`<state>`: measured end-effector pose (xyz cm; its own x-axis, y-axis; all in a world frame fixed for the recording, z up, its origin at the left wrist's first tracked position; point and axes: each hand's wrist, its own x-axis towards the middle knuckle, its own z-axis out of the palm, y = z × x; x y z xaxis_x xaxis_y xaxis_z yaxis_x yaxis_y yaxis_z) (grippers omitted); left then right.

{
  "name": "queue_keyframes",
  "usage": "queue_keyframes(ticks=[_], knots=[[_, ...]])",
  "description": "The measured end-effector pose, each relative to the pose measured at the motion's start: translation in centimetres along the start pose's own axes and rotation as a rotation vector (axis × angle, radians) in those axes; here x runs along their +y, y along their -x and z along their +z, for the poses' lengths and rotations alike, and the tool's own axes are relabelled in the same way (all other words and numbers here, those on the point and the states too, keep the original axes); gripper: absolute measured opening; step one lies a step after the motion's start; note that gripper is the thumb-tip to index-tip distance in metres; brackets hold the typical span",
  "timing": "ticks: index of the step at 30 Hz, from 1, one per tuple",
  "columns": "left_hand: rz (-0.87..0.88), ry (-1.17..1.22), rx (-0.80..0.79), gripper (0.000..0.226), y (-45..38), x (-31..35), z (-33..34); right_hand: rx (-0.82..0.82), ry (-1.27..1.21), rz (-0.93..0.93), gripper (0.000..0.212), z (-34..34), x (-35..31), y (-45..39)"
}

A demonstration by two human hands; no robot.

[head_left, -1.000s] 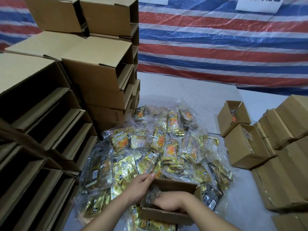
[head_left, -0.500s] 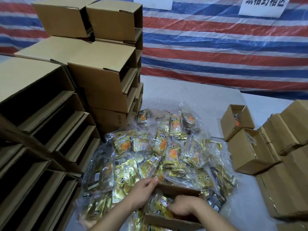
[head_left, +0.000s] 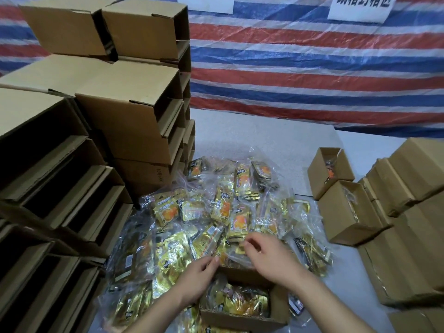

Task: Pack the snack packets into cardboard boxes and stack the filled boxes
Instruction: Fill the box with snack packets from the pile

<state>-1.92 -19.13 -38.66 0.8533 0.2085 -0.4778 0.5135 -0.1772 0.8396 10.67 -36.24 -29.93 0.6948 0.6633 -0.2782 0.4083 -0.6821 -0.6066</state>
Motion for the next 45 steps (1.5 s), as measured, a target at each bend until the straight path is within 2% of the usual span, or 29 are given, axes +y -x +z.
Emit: queue_keyframes(ticks=[2, 5, 10, 17, 18, 22, 25, 28, 32, 37, 41, 42, 45], knots=[[0.005, -0.014, -0.009, 0.035, -0.2, 0.1, 0.0, -0.032, 0.090, 0.017, 0.018, 0.7, 0.9, 0.0], [0.040, -0.024, 0.008, 0.031, -0.5, 0.6, -0.1, -0.056, 0.202, 0.038, 0.031, 2.4, 2.5, 0.1], [0.102, -0.109, 0.059, 0.027, -1.7, 2.1, -1.0, -0.039, 0.226, 0.045, 0.040, 3.8, 3.5, 0.4], [0.145, -0.213, 0.291, 0.015, -8.2, 7.0, -2.5, 0.002, 0.180, 0.065, 0.039, 3.0, 3.5, 0.2], [0.139, -0.243, 0.320, 0.021, -9.5, 7.8, -2.6, 0.011, 0.162, 0.075, 0.038, 2.7, 3.5, 0.2], [0.061, -0.406, 0.375, 0.061, -13.8, 10.1, -2.7, 0.059, 0.102, 0.111, 0.036, 1.5, 3.5, -0.3], [-0.032, -0.580, 0.345, 0.073, -16.6, 10.8, -2.5, 0.108, 0.046, 0.149, 0.034, 0.4, 3.7, -0.8], [-0.138, -0.560, 0.307, 0.080, -18.6, 10.8, -2.0, 0.147, -0.025, 0.184, 0.035, -0.6, 4.0, -1.3], [-0.243, -0.552, 0.251, 0.078, -20.0, 10.5, -1.2, 0.191, -0.109, 0.231, 0.049, -1.8, 4.7, -1.9], [-0.340, -0.707, 0.306, 0.086, -20.7, 9.6, -0.8, 0.215, -0.129, 0.253, 0.050, -2.6, 5.6, -2.0], [-0.365, -0.729, 0.291, 0.052, -21.0, 9.7, -1.1, 0.219, -0.156, 0.277, 0.049, -2.7, 6.3, -1.8], [-0.370, -0.735, 0.285, 0.050, -21.0, 9.8, -1.1, 0.216, -0.156, 0.277, 0.048, -2.7, 6.4, -1.8], [-0.385, -0.806, 0.298, 0.065, -20.8, 10.0, -1.0, 0.197, -0.138, 0.284, 0.049, -2.5, 6.5, -1.8]])
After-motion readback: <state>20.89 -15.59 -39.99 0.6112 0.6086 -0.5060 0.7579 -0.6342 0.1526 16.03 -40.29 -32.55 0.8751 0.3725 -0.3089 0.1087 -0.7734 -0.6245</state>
